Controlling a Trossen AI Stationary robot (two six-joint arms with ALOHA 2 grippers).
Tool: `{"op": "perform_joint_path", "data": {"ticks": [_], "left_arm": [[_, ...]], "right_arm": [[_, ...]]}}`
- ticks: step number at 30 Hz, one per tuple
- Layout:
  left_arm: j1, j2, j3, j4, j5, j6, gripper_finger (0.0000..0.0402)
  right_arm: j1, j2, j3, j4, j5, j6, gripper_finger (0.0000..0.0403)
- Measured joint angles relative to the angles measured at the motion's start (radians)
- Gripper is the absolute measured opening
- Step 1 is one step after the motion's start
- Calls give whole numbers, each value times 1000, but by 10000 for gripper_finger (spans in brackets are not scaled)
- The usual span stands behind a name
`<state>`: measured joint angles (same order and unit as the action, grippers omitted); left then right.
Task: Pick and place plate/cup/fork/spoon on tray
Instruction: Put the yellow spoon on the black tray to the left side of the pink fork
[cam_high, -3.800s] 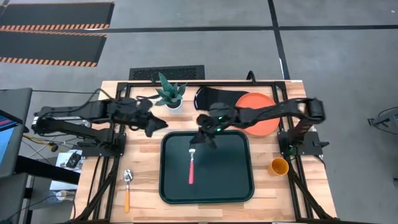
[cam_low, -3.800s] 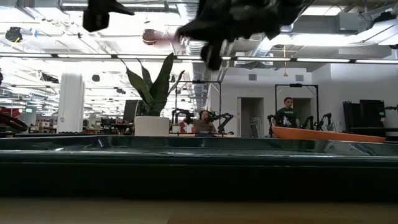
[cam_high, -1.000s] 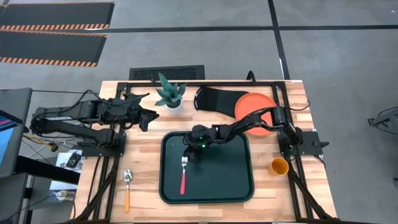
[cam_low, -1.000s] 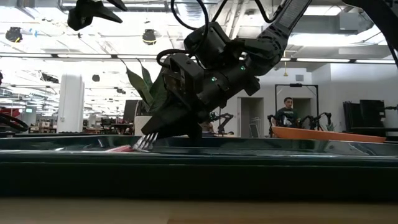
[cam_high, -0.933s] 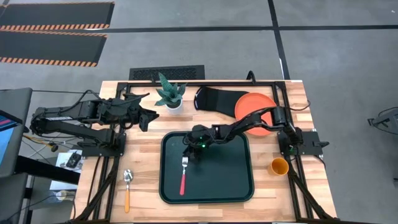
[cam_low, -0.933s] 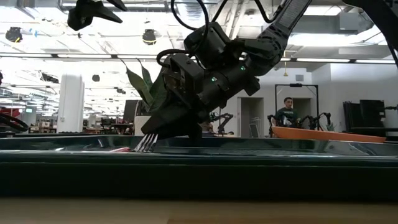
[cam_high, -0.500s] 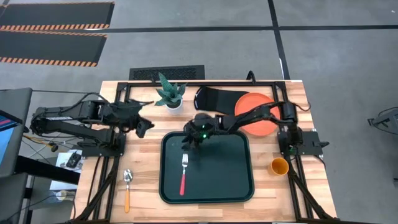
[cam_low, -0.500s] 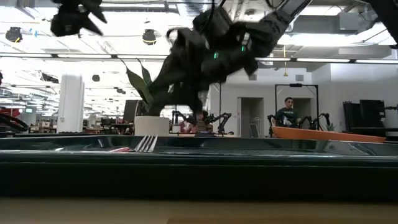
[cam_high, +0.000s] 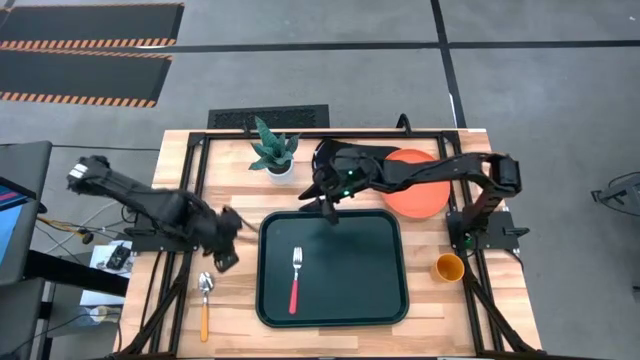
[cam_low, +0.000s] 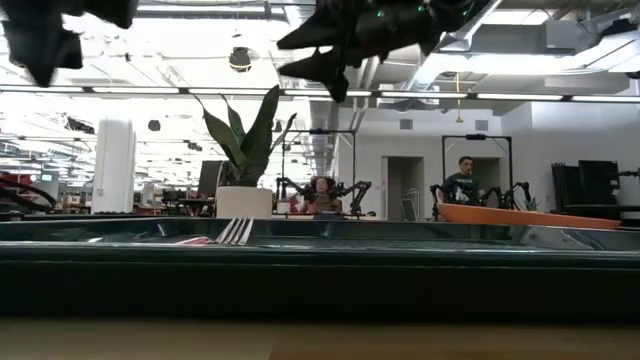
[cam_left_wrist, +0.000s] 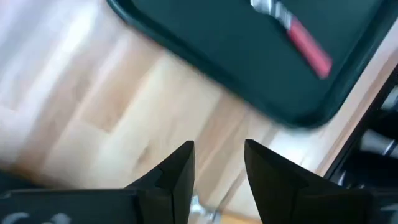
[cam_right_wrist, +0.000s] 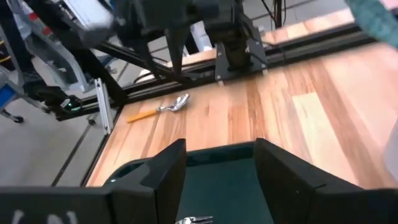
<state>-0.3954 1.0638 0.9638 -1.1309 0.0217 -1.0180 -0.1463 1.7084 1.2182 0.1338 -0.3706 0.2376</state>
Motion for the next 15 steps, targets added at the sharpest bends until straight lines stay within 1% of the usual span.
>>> {"op": "perform_joint_path", "data": {"ticks": [4, 8, 10, 13, 15], "left_arm": [[-105, 72, 0, -12, 9, -60, 153], [-167, 120, -9, -20, 21, -128, 192], [-192, 117, -54, -11, 47, -183, 210], [-234, 79, -165, 54, 109, -283, 228], [-261, 44, -234, 93, 117, -347, 235]], "right_arm": [[4, -25, 0, -51, 0, -11, 215], [13, -20, 0, -66, 0, -19, 214], [18, -19, 0, -72, 0, -25, 215], [29, 1, 1, -68, 0, -29, 215], [31, 2, -3, -88, -2, -28, 214]]}}
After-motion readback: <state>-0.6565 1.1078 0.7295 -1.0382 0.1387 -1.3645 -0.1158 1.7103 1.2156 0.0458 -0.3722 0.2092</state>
